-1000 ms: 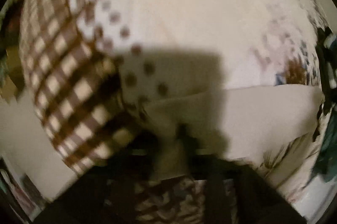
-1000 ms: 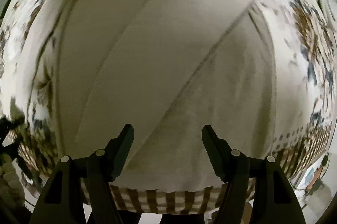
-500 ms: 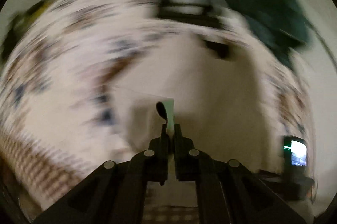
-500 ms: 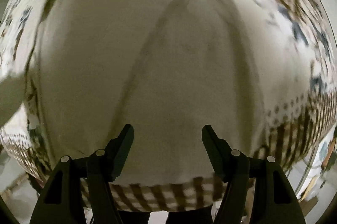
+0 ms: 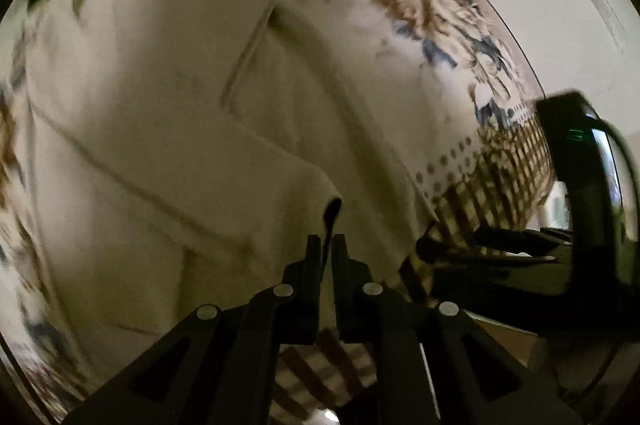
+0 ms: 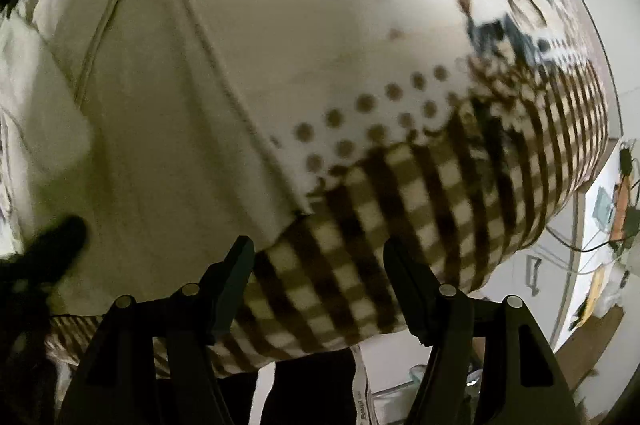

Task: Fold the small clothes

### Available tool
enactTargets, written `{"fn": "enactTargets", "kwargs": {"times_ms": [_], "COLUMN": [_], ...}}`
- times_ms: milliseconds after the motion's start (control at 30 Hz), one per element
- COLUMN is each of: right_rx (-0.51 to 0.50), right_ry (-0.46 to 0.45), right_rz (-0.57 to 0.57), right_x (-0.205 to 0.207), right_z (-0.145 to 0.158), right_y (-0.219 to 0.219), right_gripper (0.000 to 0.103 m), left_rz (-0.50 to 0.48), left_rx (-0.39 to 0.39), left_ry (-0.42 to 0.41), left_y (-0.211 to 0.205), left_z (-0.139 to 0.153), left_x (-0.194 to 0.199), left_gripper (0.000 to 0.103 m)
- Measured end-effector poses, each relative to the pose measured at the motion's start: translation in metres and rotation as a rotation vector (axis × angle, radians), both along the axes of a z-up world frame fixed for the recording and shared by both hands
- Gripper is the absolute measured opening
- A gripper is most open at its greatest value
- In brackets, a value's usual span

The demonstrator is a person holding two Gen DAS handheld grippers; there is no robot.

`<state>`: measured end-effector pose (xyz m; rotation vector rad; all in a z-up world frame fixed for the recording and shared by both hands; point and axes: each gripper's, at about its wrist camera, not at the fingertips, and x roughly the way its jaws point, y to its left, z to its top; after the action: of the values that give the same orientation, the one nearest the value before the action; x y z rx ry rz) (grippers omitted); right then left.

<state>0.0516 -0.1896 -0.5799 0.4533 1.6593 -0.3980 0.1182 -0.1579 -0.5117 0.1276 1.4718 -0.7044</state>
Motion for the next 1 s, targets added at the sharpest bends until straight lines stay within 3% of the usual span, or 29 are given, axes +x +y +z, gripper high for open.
{"fn": "enactTargets", "kwargs": {"times_ms": [33,100,133,167,333,467,500,567,600,733,800,867,900,933,1000], "right_rx": [0.008,0.026,0.025,0.031,0.193,0.239,0.256,0.248,0.207,0.073,0.126,0.189,0.2,0.192,0.158], "right_ry": [-0.014,-0.05,-0.072,-0.088,-0.221,-0.214,-0.204,-0.186,-0.184,-0.181,-0.165,-0.157,-0.154,-0.157,-0.166], "right_rz": [-0.009,-0.029,-0.04,-0.044,-0.016,0.043,0.051,0.059,0.061,0.132,0.138,0.099,0.077,0.043,-0.001], "right_x": [-0.006,-0.017,-0.021,-0.021,0.001,0.016,0.015,0.024,0.027,0.002,-0.008,-0.017,-0.022,-0.032,-0.043], "right_z": [0.004,0.015,0.022,0.028,0.048,0.038,0.03,0.024,0.023,0.041,0.042,0.045,0.048,0.055,0.065], "right_y": [-0.01,-0.029,-0.038,-0.042,-0.057,-0.047,-0.048,-0.052,-0.052,-0.077,-0.091,-0.113,-0.127,-0.148,-0.176], "right_gripper": [0.069,0.069,0.069,0.069,0.069,0.069,0.063,0.014,0.006,0.006,0.006,0.014,0.022,0.032,0.039], "left_rz": [0.013,0.066,0.096,0.133,0.356,0.508,0.535,0.579,0.598,0.609,0.603,0.593,0.584,0.582,0.567], "left_rx": [0.006,0.005,-0.001,-0.007,0.041,0.156,0.189,0.221,0.227,0.236,0.229,0.212,0.201,0.194,0.197], "left_ry": [-0.002,-0.03,-0.017,0.005,0.008,-0.001,-0.001,0.024,0.035,0.067,0.086,0.106,0.12,0.126,0.14], "left_y": [0.004,0.023,0.032,0.043,0.12,0.186,0.2,0.22,0.227,0.235,0.231,0.221,0.216,0.21,0.201], "left_z": [0.001,0.008,0.007,0.006,0.011,0.004,0.0,-0.007,-0.009,-0.015,-0.02,-0.027,-0.029,-0.032,-0.036], "left_x": [-0.001,0.004,0.009,0.016,0.051,0.056,0.053,0.044,0.038,0.016,0.005,-0.004,-0.009,-0.011,-0.018], "left_gripper": [0.008,0.036,0.072,0.098,0.098,0.098,0.098,0.098,0.098,0.098,0.098,0.098,0.098,0.098,0.098]}}
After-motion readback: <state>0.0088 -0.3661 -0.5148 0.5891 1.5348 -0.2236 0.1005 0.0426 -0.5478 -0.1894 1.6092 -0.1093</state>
